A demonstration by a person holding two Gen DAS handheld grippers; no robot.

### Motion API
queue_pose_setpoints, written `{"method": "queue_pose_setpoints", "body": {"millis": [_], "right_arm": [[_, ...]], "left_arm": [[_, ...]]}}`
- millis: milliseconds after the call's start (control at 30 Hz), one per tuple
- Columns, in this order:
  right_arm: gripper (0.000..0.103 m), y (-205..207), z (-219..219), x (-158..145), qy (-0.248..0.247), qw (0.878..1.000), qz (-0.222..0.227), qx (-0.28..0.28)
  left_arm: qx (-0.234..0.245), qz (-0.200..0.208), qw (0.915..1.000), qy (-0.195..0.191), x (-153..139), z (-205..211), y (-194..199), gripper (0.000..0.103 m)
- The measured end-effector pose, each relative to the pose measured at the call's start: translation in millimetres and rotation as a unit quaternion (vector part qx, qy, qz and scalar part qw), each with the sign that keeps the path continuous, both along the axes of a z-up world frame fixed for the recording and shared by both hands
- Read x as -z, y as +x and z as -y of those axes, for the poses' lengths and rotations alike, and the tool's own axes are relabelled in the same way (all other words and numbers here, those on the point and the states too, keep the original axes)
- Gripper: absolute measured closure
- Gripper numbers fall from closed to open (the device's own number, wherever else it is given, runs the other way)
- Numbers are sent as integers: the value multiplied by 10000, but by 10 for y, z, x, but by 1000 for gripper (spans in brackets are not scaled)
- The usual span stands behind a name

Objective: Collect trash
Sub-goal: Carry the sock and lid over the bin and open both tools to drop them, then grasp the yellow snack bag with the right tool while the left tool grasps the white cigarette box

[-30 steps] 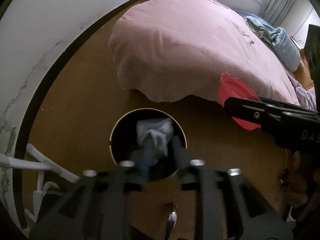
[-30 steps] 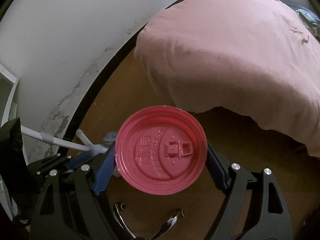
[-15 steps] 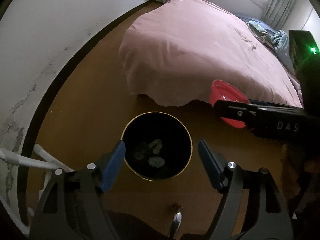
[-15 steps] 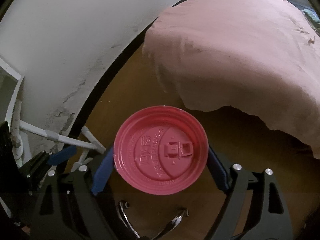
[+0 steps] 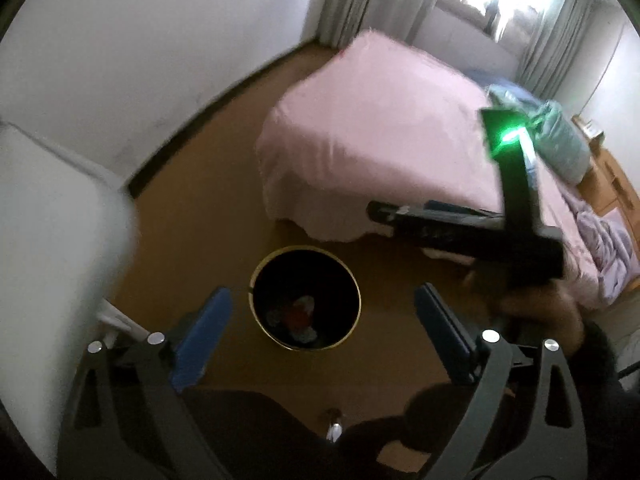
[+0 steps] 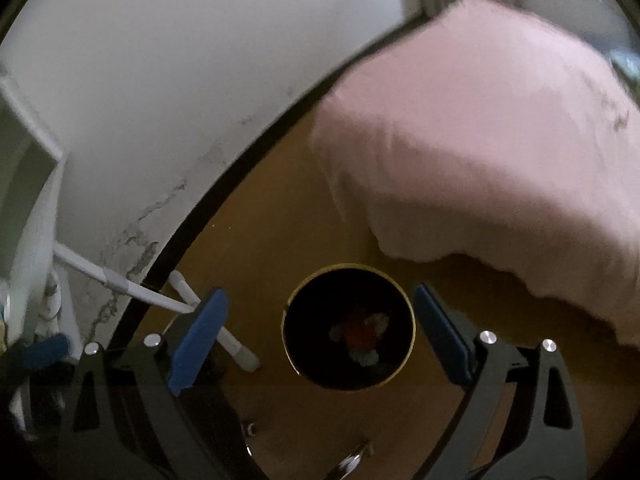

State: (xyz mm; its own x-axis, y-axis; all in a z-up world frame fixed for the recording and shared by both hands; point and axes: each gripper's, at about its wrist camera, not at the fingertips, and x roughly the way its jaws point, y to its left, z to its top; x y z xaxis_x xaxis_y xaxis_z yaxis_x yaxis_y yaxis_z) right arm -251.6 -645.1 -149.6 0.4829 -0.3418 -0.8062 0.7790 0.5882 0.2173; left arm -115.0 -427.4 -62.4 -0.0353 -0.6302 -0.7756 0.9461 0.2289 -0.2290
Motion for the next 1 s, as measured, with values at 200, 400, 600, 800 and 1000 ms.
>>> {"method": "queue_pose_setpoints", "body": {"millis": [200,400,600,800,1000], "right_arm": [[12,594,-804,-584,-445,9904,542,-1190],[12,1636,-2065,-960,-542,9397,781,-3285],[12,2666,-3475,-1329,-822,8483,884,-5155],[8,3342,-4339,-1422,-1680,7694,727,-6120],[8,3851,-4852,-1199,-2593,7183,247,-6452]], "left_arm": [[-905,196,9946,-460,-526,-1137,544,10],[-2556,716,9638,-236,-586,-2488,1223,10],[-4063,731,9108,0,-489,-3781,1711,10],[-4809,551,8750,-40,-473,-4569,1913,10],[-5026,311,8639,33,-310,-4902,2045,10]]}}
